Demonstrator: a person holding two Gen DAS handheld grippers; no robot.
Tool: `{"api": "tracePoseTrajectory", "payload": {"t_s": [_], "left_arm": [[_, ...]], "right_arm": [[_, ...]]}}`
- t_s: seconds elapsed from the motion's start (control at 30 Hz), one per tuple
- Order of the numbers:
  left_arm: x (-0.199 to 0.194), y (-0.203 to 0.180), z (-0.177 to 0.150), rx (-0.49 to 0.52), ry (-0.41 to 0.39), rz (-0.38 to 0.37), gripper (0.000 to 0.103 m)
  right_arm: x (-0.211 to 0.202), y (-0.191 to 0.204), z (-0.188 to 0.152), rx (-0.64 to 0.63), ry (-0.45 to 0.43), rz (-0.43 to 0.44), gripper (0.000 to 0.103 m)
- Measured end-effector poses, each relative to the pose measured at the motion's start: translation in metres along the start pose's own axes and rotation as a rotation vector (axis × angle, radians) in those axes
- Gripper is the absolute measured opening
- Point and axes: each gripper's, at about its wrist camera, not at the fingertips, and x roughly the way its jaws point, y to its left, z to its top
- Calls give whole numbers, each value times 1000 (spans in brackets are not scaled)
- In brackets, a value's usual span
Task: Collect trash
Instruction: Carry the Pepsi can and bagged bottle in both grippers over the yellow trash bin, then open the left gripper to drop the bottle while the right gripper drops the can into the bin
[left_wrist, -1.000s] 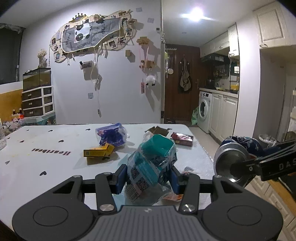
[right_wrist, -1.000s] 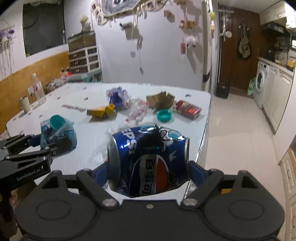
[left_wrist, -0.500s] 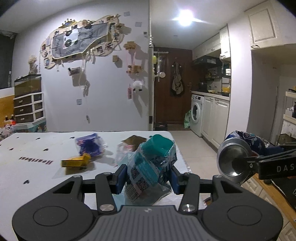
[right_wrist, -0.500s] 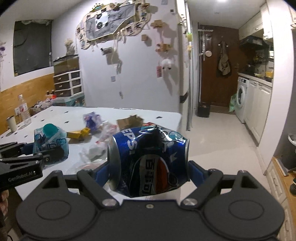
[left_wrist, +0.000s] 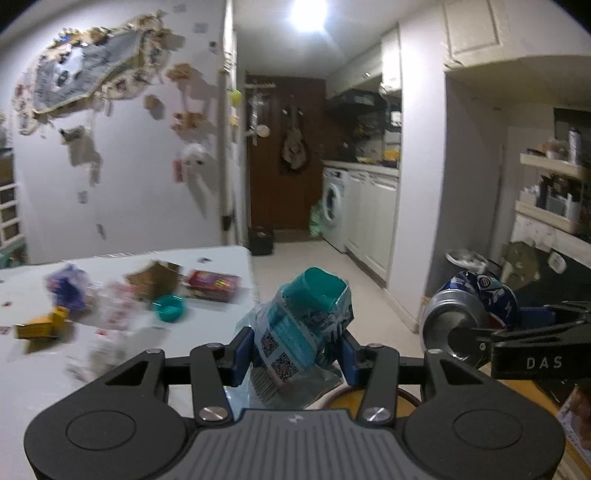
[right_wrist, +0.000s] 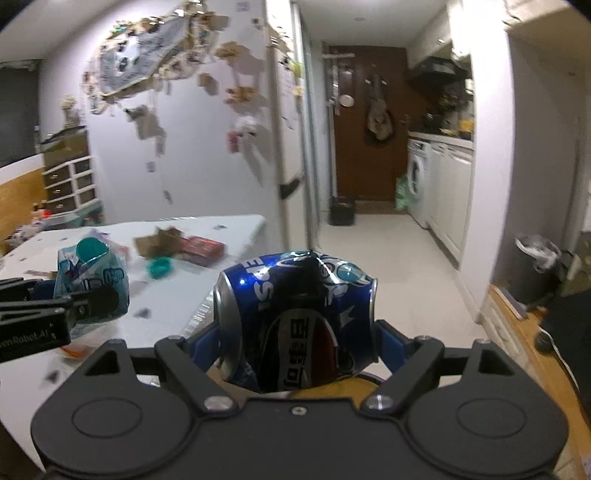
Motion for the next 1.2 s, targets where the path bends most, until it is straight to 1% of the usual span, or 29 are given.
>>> {"api": "tracePoseTrajectory", "payload": {"t_s": [0.17, 0.37, 0.5, 0.6, 0.8, 1.0, 1.2], "left_arm": [[33, -33, -8, -4, 46, -48, 49], [71, -67, -24, -17, 91, -65, 49], [96, -82, -36, -37, 140, -87, 49], [117, -90, -48, -47, 174, -80, 49], [167, -94, -81, -97, 286, -78, 49], [213, -90, -106, -128, 366, -73, 49], [261, -87, -135, -153, 446, -73, 49]], "right_arm": [[11, -36, -16, 44, 19, -33, 86], [31, -69, -36, 84, 55, -52, 85], [50, -86, -51, 89, 96, -61, 85], [62, -97, -63, 99, 128, -69, 85], [94, -118, -85, 124, 203, -77, 85], [132, -128, -102, 152, 280, -70, 85], [169, -137, -114, 214, 350, -62, 85]]}}
